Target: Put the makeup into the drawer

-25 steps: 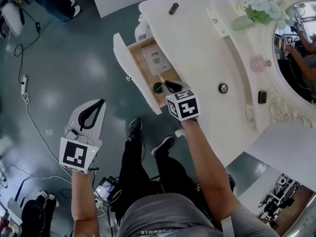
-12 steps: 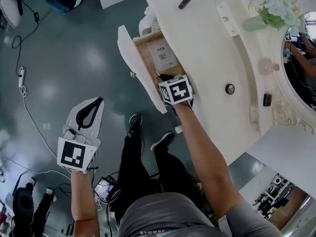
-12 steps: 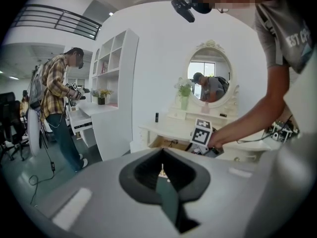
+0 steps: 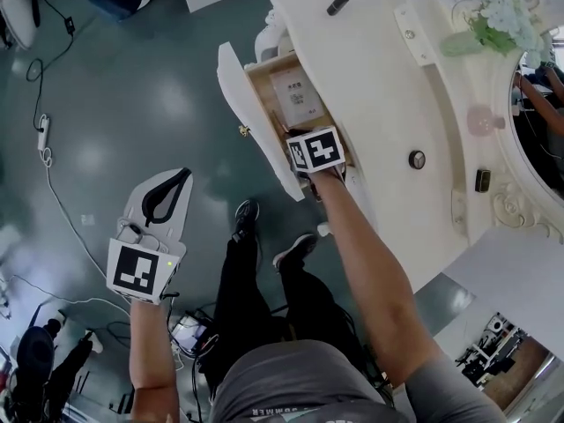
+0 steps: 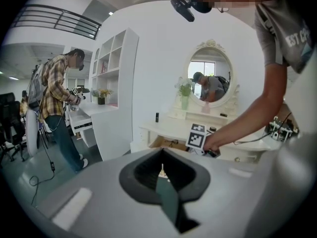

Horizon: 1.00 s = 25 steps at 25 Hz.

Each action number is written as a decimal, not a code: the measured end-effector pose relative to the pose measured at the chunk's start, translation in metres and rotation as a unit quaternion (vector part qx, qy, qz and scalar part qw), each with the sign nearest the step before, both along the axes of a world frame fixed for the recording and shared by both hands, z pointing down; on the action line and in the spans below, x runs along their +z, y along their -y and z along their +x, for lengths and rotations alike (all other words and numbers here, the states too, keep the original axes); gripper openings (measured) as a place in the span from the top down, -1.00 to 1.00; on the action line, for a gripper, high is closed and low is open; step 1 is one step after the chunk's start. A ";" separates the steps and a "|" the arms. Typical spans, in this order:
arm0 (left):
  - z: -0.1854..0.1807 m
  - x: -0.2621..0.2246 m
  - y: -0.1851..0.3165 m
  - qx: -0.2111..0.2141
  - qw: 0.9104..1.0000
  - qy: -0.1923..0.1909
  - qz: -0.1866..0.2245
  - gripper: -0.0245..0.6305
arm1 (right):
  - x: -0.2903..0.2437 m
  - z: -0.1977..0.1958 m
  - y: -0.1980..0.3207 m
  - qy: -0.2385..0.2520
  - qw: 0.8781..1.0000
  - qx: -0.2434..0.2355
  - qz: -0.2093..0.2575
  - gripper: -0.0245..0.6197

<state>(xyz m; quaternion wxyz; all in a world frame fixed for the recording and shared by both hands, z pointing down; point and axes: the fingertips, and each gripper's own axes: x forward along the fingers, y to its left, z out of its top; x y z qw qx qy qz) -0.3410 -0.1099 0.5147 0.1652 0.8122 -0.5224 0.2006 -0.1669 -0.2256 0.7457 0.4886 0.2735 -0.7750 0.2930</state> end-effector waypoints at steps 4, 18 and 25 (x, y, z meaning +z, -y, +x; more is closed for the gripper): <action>0.007 -0.007 0.004 0.007 1.000 0.009 -0.007 0.92 | -0.014 0.006 0.003 0.012 1.000 0.000 0.004 0.71; 0.033 -0.096 0.008 0.028 0.996 0.029 0.076 0.92 | -0.208 0.013 -0.006 0.115 0.981 -0.009 0.155 0.92; 0.056 -0.169 -0.003 0.041 0.991 0.050 0.115 0.92 | -0.355 0.043 -0.036 0.199 0.940 -0.019 0.276 0.92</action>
